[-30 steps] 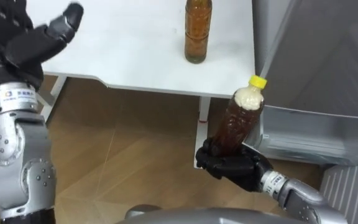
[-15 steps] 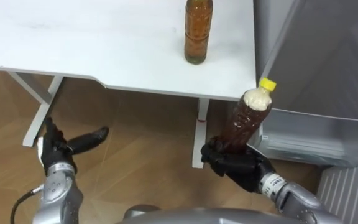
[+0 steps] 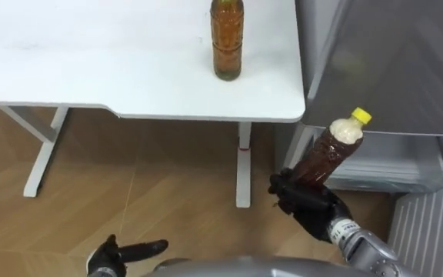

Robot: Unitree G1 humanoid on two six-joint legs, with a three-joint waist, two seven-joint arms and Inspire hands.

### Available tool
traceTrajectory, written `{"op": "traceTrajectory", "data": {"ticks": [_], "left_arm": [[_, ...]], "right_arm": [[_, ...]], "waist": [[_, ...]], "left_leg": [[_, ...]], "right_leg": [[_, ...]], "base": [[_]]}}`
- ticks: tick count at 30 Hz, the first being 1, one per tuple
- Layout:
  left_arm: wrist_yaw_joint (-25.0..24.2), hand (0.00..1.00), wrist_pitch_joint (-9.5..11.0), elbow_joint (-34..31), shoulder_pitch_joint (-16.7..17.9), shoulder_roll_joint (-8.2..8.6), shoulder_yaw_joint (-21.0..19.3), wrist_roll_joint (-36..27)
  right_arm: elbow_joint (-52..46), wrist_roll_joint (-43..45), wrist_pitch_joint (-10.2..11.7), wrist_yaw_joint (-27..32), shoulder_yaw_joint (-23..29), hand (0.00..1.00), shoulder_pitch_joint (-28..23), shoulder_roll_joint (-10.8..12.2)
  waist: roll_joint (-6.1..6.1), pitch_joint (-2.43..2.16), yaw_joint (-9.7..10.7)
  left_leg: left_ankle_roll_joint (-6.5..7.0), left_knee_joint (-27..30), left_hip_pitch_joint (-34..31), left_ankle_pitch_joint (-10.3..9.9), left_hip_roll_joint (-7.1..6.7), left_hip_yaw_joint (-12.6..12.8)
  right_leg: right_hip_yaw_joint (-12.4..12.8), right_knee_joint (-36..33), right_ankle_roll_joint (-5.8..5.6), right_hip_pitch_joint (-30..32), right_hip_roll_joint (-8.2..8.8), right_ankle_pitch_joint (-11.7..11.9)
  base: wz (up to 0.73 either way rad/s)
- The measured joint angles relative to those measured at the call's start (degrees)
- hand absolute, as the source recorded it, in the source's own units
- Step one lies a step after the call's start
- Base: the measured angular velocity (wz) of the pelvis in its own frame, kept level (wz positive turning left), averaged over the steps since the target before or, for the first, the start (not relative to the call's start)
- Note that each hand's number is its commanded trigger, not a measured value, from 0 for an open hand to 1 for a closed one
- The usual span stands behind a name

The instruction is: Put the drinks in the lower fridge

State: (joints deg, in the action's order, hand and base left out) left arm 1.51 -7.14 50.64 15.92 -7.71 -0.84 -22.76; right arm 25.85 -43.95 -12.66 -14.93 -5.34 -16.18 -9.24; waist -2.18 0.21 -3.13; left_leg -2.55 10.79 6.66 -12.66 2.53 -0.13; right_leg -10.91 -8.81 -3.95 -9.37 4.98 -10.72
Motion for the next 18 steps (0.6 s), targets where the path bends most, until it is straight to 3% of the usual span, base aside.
{"op": "traceTrajectory", "data": {"ticks": [10, 15, 18], "left_arm": [[-3.84, 0.0, -0.05, 1.1, -0.88, -0.72, 0.96, 9.14], [-3.27, 0.0, 0.37, 1.02, -1.86, -0.69, 1.47, 15.61], [-2.63, 0.0, 1.44, 1.03, -2.19, -0.71, 2.73, 16.32]], "right_arm": [[0.02, -18.65, 0.16, 9.59, -0.02, 1.0, 1.2, -0.31], [0.27, -27.39, 1.79, 12.41, -0.09, 1.0, 1.2, -0.15], [0.53, -31.18, 3.2, 12.92, -0.14, 1.0, 1.21, -0.06]], "waist": [[0.2, 0.04, 1.6], [0.77, 0.03, 2.07], [1.27, -0.07, 2.45]], "left_leg": [[0.01, -0.26, -0.3, 0.01, -0.01, 1.17], [0.02, -0.27, -0.32, 0.02, -0.02, 1.73], [0.03, -0.08, -0.94, 0.03, -0.04, 1.72]], "right_leg": [[0.61, -0.02, -0.15, 0.61, 0.05, -0.09], [1.03, 0.08, -0.19, 0.8, 0.06, -0.12], [1.07, 0.09, -0.19, 1.32, 0.07, -0.12]], "base": [[-0.03], [-0.04], [0.0]]}}
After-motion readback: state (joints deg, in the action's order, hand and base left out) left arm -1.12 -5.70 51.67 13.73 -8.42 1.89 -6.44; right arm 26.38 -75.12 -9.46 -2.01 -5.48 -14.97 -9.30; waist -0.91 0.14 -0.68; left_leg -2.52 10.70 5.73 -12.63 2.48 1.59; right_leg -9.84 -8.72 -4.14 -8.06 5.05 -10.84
